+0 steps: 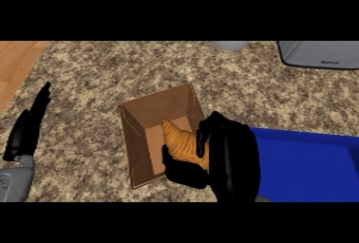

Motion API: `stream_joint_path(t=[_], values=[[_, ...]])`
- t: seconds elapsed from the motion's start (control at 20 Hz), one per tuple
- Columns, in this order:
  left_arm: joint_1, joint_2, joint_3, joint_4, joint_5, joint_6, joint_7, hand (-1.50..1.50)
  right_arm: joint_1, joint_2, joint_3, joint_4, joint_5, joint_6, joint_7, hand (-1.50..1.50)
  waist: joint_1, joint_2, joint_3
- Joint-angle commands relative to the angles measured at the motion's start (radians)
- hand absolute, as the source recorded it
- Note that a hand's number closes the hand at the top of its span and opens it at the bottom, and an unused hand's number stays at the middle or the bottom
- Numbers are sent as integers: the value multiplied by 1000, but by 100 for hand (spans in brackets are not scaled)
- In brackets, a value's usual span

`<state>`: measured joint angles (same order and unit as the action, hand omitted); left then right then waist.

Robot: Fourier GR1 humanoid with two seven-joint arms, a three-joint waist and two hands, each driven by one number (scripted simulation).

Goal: Pick the croissant from the tray and place it in the cardboard box

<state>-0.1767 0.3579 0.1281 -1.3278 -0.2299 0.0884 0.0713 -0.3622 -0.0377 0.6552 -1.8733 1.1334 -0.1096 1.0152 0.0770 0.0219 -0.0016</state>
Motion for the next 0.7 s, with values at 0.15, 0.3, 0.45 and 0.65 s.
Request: stream_joint_path(t=[0.15, 0.3, 0.45, 0.65], values=[[17, -16, 0, 3, -4, 10, -4, 0, -312, 37, -174, 460, -117, -177, 43, 150, -8, -4, 1], [2, -23, -17, 3, -20, 16, -11, 0, -354, 37, -175, 579, -265, -281, 65, -150, 13, 2, 2], [0, -22, -6, 4, -6, 4, 2, 0, -390, 37, -126, 719, -350, -409, 28, -150, 3, -4, 2], [-2, -20, -8, 11, -21, 10, -10, 0, -536, 37, -124, 879, -477, -502, -72, -150, -4, -5, 2]])
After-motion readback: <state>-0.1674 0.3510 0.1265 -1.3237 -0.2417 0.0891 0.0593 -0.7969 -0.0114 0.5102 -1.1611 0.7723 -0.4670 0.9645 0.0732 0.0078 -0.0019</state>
